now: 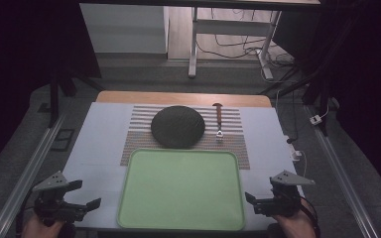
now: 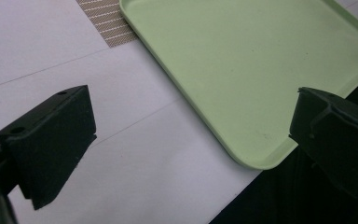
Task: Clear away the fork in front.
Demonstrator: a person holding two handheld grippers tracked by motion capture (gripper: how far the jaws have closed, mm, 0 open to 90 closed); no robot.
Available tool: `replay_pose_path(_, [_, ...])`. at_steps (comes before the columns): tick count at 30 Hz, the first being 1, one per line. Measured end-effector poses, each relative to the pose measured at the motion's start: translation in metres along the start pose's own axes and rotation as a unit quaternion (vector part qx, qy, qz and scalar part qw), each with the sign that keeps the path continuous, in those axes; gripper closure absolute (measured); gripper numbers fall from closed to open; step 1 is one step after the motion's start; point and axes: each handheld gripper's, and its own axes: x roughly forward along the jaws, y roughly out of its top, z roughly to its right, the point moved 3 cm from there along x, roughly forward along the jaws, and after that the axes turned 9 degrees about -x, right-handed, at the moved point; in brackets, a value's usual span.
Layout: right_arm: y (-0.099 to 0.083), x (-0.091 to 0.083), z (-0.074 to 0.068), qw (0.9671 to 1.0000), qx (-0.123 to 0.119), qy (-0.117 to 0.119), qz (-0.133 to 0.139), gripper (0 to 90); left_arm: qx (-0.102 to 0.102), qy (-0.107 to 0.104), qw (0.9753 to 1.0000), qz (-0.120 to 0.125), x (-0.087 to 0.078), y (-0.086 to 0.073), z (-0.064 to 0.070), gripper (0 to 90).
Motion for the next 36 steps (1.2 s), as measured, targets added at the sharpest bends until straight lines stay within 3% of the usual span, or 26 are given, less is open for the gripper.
replay_pose_path(7, [0.005, 0.005, 0.000, 0.9997, -0.019, 0.013, 0.003, 0.0, -0.002, 0.000, 1.0000, -0.001, 0.000, 0.000, 0.000, 0.3])
replay_pose_path(19, [0.018, 0.019, -0.002, 0.9986, -0.012, 0.051, 0.008, 0.0, -0.005, 0.000, 1.0000, -0.002, 0.001, 0.000, -0.001, 0.4])
replay_pose_path(26, [0.025, 0.026, -0.003, 0.9983, -0.019, 0.055, 0.006, 0.0, -0.005, 0.001, 1.0000, -0.002, 0.001, 0.000, 0.000, 0.4])
replay_pose_path(36, [0.038, 0.043, 0.000, 0.9987, -0.028, 0.041, -0.004, 0.0, -0.005, 0.001, 1.0000, -0.002, 0.001, 0.000, 0.000, 0.4])
